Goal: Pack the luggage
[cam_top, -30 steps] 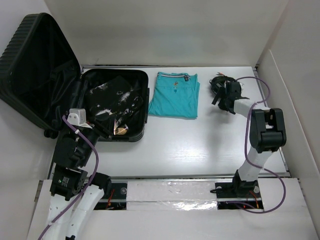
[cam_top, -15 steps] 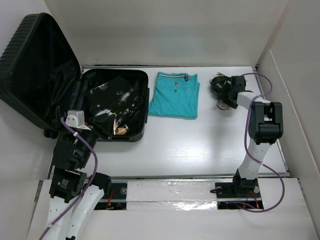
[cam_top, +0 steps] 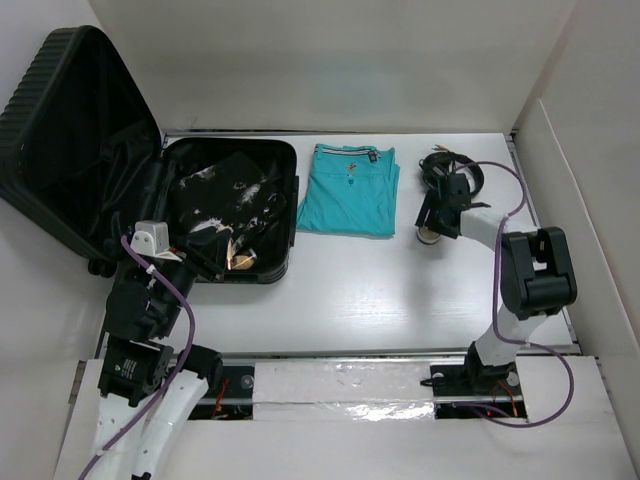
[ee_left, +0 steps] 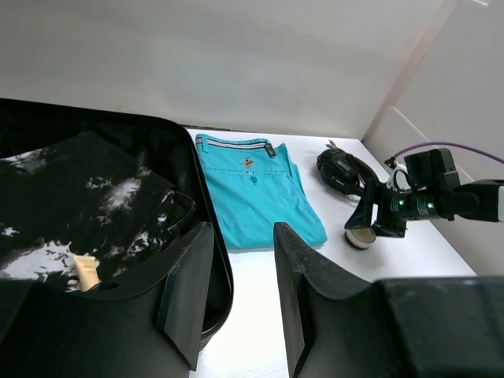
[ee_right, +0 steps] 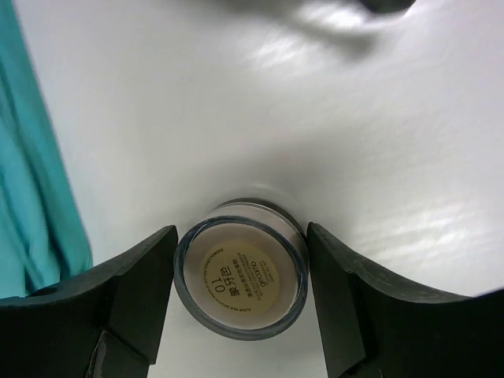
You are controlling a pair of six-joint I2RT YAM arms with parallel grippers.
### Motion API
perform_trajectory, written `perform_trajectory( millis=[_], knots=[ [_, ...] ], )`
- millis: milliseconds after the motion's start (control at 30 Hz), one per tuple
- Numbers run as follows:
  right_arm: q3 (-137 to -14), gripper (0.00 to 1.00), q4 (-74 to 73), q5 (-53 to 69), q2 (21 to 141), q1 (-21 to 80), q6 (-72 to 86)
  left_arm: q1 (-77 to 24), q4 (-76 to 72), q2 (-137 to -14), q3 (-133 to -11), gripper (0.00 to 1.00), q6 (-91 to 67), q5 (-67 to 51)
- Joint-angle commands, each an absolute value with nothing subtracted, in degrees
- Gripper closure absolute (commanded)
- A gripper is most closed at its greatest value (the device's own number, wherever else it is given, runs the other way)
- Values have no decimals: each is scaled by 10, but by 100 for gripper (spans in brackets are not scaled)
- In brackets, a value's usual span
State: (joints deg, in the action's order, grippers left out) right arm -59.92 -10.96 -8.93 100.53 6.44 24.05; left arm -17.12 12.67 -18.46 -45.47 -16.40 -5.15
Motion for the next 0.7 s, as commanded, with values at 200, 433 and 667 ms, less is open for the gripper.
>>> perform_trajectory(
  millis=[200, 433, 667],
  knots=[
    [-574, 50, -87, -18, 878, 153, 229, -169, 96, -186, -458, 67, -161, -60],
    [-700, 48, -57, 52, 917, 332, 259, -169, 98, -191, -459, 67, -162, -54],
    [-1006, 44, -22, 148, 1135, 483, 297, -169, 99, -190, -458, 67, -163, -33]
  ],
)
